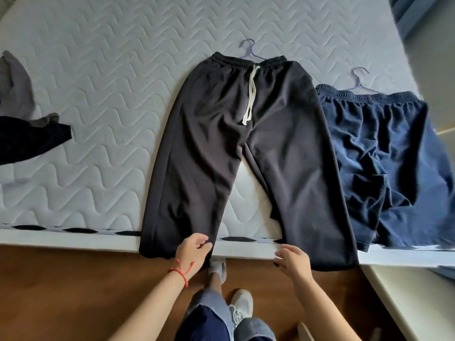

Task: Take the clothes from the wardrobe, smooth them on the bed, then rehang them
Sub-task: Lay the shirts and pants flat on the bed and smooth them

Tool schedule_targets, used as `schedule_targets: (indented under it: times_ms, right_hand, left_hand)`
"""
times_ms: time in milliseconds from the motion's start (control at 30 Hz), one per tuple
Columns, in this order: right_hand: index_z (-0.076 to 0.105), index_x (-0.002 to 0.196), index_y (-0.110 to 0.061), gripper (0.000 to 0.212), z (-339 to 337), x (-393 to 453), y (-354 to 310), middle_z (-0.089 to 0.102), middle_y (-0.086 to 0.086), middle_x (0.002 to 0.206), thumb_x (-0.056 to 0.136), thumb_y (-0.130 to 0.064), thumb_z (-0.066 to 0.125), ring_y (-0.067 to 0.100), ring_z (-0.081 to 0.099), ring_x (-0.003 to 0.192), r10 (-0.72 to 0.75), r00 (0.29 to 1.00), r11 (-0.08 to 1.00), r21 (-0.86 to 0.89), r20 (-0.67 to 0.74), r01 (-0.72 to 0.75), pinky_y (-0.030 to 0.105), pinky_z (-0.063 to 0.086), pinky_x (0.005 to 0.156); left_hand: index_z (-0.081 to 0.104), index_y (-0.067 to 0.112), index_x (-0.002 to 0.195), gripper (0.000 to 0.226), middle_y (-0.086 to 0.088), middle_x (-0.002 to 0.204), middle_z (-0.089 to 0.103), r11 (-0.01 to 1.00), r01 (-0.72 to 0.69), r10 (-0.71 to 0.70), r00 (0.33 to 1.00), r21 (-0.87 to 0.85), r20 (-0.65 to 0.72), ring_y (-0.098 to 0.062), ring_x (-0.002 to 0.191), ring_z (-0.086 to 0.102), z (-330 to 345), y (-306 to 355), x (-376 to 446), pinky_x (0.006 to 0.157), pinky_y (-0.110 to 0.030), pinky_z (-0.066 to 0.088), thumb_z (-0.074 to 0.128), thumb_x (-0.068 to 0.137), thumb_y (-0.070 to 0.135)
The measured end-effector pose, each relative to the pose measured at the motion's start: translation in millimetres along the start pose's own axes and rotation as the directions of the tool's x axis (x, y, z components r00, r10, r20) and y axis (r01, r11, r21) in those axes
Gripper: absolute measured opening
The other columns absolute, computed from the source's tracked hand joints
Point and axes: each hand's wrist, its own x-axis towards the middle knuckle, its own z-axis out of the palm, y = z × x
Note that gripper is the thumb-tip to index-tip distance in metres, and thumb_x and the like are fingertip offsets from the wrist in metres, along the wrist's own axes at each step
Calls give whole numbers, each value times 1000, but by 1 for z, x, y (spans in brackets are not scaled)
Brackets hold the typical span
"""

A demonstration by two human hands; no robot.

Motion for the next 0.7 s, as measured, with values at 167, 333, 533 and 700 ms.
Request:
schedule_targets:
  times_ms: [167, 333, 533, 700]
  right_hand:
    - [65, 106, -11, 26, -56, 23, -9, 66, 9, 89, 83, -9, 54, 26, 59, 86, -111, 950, 990, -118, -293, 79, 31, 42, 79]
    - [60, 114, -11, 31, -100, 42, -12, 65, 15, 111, 85, -7, 50, 31, 57, 106, -224, 875, 963, -235, -429, 131, 36, 40, 91]
    - [51, 126, -8, 45, -125, 76, -2, 56, 14, 127, 82, -4, 56, 30, 51, 119, -250, 877, 947, -294, -410, 132, 39, 38, 98]
    - [49, 127, -12, 46, -127, 82, -2, 59, 7, 105, 84, -21, 63, 31, 54, 113, -189, 896, 940, -338, -401, 47, 42, 36, 97]
  left_hand:
    - [61, 5, 114, 30, -12, 115, 64, 991, 31, -5, 981, -134, 195, -24, 109, 59, 68, 52, 20, 83, -22, 41, 57, 86, 13]
    - [50, 5, 126, 34, -11, 119, 58, 963, 123, -54, 961, -240, 273, -17, 92, 55, 119, 80, 52, 70, -22, 46, 46, 92, 14]
    - [49, 19, 64, 25, -2, 71, 51, 846, 267, -161, 953, -462, 257, -21, 67, 48, 156, 111, 85, 61, -25, 41, 58, 83, 32]
    - [51, 16, 50, 38, 0, 58, 52, 852, 225, -169, 973, -472, 158, -26, 64, 51, 158, 130, 116, 80, -40, 47, 66, 73, 42]
